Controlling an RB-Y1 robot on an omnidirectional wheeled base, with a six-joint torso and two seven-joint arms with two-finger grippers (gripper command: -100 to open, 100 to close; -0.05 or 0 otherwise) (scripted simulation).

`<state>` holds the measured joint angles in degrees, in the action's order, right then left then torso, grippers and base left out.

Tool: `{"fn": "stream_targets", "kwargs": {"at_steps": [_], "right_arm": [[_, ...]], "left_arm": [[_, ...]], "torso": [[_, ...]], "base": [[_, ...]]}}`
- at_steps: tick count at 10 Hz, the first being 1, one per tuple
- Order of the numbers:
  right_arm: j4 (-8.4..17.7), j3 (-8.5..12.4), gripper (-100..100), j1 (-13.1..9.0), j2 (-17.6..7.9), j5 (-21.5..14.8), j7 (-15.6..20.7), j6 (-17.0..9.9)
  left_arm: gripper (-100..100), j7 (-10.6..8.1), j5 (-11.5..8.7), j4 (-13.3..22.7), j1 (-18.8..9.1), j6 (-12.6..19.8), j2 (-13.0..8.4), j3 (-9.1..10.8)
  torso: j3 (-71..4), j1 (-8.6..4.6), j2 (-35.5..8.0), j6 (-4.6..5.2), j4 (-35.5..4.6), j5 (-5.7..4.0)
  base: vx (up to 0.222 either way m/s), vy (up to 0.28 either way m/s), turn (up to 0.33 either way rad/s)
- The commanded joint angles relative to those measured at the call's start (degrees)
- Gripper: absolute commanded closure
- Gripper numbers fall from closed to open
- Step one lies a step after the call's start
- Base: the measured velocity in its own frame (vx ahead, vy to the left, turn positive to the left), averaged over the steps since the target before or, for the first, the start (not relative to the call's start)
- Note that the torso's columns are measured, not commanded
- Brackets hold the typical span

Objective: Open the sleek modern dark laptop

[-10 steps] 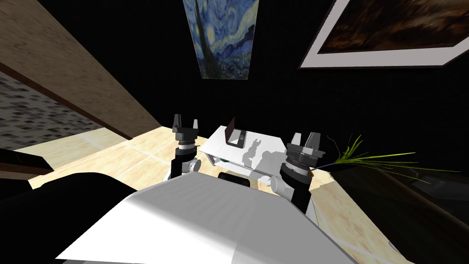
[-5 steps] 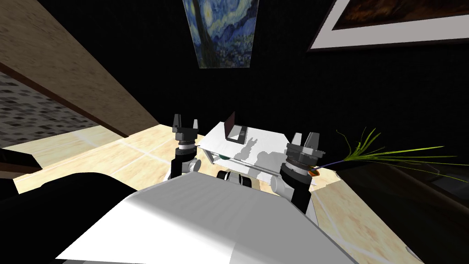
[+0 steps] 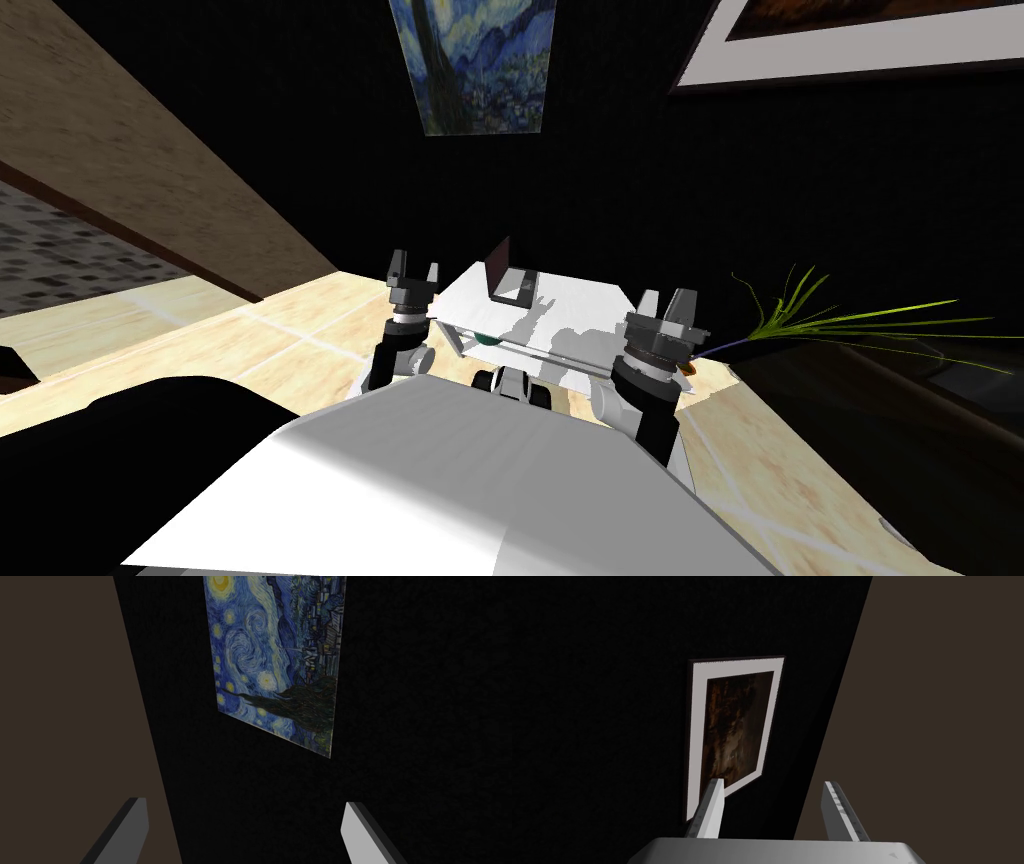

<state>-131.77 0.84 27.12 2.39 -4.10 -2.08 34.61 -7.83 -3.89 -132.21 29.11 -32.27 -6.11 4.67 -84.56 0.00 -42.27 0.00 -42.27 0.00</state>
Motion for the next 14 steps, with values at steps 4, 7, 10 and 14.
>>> {"fn": "stream_targets", "kwargs": {"at_steps": [4, 7, 10, 14], "right_arm": [[0.0, 0.0, 0, 0.0, 0.0, 0.0, 0.0, 0.0], [0.0, 0.0, 0, 0.0, 0.0, 0.0, 0.0, 0.0], [0.0, 0.0, 0, 0.0, 0.0, 0.0, 0.0, 0.0], [0.0, 0.0, 0, 0.0, 0.0, 0.0, 0.0, 0.0]], "left_arm": [[-100, 1.58, 2.5, 4.5, -2.6, 6.6, -4.2, 2.27], [-100, 2.43, 3.9, 6.9, -3.9, 10.4, -5.2, 3.61], [-100, 3.34, 5.4, 9.5, -5.4, 14.3, -6.2, 5.05], [-100, 4.64, 7.5, 13.3, -7.5, 20.0, -8.1, 7.07]], "torso": [[0.0, 0.01, 0.0, -0.02, 0.0, 0.00], [0.0, -0.01, 0.0, 0.00, 0.0, 0.00], [0.0, 0.00, 0.0, 0.00, 0.0, 0.00], [0.0, -0.01, 0.0, 0.00, 0.0, 0.00]], "base": [[-0.014, -0.010, -0.119], [-0.012, -0.011, -0.142], [-0.012, -0.014, -0.145], [-0.015, -0.015, -0.158]]}}
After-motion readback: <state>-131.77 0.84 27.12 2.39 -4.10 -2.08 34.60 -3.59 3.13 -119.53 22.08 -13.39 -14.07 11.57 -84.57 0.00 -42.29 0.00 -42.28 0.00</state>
